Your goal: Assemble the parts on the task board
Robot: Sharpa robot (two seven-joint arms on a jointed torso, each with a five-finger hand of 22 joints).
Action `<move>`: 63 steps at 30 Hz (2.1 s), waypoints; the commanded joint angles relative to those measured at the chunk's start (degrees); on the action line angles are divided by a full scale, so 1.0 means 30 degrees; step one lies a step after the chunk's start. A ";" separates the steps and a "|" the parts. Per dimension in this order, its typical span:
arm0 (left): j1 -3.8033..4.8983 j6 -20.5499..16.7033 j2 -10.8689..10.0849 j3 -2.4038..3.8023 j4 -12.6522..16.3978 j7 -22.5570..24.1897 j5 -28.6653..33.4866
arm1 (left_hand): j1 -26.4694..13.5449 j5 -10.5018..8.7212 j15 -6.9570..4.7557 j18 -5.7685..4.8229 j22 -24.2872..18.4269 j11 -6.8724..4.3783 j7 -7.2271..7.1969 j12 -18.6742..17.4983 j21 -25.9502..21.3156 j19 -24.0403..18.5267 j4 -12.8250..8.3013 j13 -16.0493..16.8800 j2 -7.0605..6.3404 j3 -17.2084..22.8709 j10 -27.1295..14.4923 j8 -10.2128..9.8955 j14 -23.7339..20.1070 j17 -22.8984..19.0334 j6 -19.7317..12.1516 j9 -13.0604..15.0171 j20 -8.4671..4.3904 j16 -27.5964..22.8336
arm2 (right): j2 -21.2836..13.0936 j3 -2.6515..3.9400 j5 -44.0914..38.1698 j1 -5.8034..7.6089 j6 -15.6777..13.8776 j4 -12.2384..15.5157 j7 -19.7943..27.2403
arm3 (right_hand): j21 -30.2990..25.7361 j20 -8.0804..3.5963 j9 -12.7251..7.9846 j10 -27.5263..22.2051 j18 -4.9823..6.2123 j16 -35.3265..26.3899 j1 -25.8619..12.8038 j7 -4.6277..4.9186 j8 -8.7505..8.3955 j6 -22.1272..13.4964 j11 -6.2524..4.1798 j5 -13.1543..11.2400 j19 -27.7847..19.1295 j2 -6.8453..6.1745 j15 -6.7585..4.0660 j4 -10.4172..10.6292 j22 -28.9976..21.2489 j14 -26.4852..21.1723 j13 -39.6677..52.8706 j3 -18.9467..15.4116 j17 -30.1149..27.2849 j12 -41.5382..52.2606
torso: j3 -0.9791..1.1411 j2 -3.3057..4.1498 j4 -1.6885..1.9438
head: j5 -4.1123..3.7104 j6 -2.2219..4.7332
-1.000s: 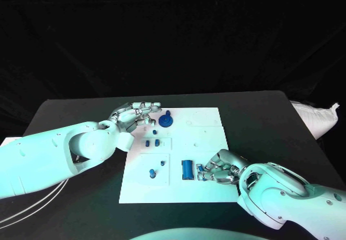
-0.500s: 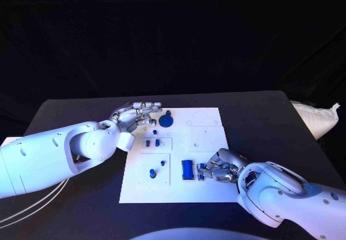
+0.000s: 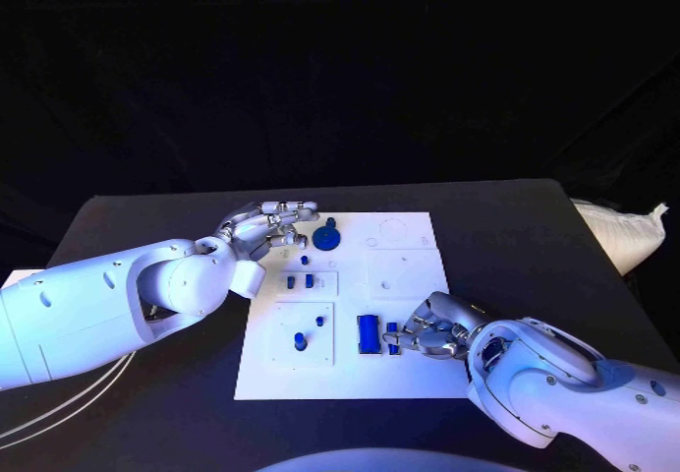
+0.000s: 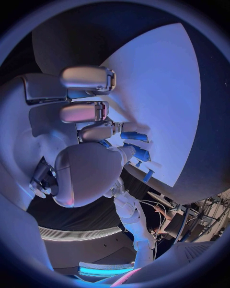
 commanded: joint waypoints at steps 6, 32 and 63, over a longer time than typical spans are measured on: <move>0.0004 0.0373 -0.0001 0.0010 0.0072 0.0059 -0.0059 | 0.0009 0.0005 0.0041 0.0218 -0.0030 0.0022 0.0019 0.0100 -0.0113 -0.0111 -0.0006 -0.0026 0.0133 -0.0087 -0.0139 0.0082 -0.0112 -0.0020 -0.0066 -0.0022 0.0001 -0.0017 | -0.0072 -0.0003 -0.0714 -0.0012 0.0432 0.0026 0.0134 | -0.0020 -0.0091 0.0102 0.0272 -0.0240 0.0020 0.0881 0.0028 -0.0039 -0.0047 -0.0100 0.0345 0.0060 0.0558 -0.0174 -0.0263 0.0850 0.1873 0.1654 -0.0152 0.4612 -0.0094 | 0.0003 0.0007 -0.0007 | -0.0031 -0.0006; 0.0004 0.0384 0.0017 0.0010 0.0055 0.0054 -0.0068 | -0.0013 0.0004 0.0051 0.0217 -0.0052 0.0033 0.0024 0.0158 -0.0145 -0.0120 -0.0033 -0.0027 0.0177 -0.0125 -0.0202 0.0106 -0.0140 -0.0061 -0.0084 -0.0021 0.0010 0.0000 | -0.0014 0.0009 -0.1183 0.0053 -0.0126 -0.0633 0.0700 | -0.0017 -0.0079 0.0342 0.0306 -0.0249 0.0044 0.0205 0.0027 -0.0027 -0.0035 -0.0093 -0.0030 0.0091 0.1452 -0.0160 0.0077 0.0911 0.1884 0.1648 -0.1928 0.4662 -0.0139 | 0.0001 0.0000 0.0017 | -0.0043 -0.0009; 0.0004 0.0451 0.0043 0.0010 0.0059 0.0005 -0.0166 | -0.0013 0.0004 0.0051 0.0217 -0.0052 0.0033 0.0024 0.0158 -0.0145 -0.0120 -0.0033 -0.0027 0.0177 -0.0125 -0.0202 0.0106 -0.0140 -0.0061 -0.0084 -0.0021 0.0010 0.0000 | 0.0453 0.0071 -0.1111 0.0380 -0.0171 -0.1413 0.0749 | -0.0002 -0.0131 0.0588 0.0339 -0.0258 0.0063 -0.0245 -0.0052 0.0031 -0.0015 -0.0161 0.0648 0.0122 0.3443 -0.0218 -0.0082 0.0983 0.1893 0.1614 -0.3097 0.4701 -0.0201 | 0.0000 0.0017 0.0003 | -0.0022 -0.0074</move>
